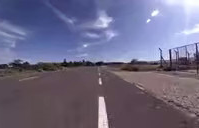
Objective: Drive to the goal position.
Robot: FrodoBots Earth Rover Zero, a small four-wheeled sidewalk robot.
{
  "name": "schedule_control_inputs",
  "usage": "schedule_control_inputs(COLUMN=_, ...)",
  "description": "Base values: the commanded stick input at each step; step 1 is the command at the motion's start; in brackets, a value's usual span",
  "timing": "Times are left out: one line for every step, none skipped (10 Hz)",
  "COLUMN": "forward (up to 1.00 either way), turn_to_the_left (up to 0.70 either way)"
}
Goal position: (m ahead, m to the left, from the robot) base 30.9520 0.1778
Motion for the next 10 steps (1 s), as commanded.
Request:
schedule_control_inputs(forward=1.00, turn_to_the_left=0.00)
schedule_control_inputs(forward=1.00, turn_to_the_left=0.00)
schedule_control_inputs(forward=1.00, turn_to_the_left=0.00)
schedule_control_inputs(forward=1.00, turn_to_the_left=-0.01)
schedule_control_inputs(forward=1.00, turn_to_the_left=-0.03)
schedule_control_inputs(forward=1.00, turn_to_the_left=-0.02)
schedule_control_inputs(forward=1.00, turn_to_the_left=0.00)
schedule_control_inputs(forward=1.00, turn_to_the_left=0.00)
schedule_control_inputs(forward=1.00, turn_to_the_left=0.00)
schedule_control_inputs(forward=1.00, turn_to_the_left=0.00)
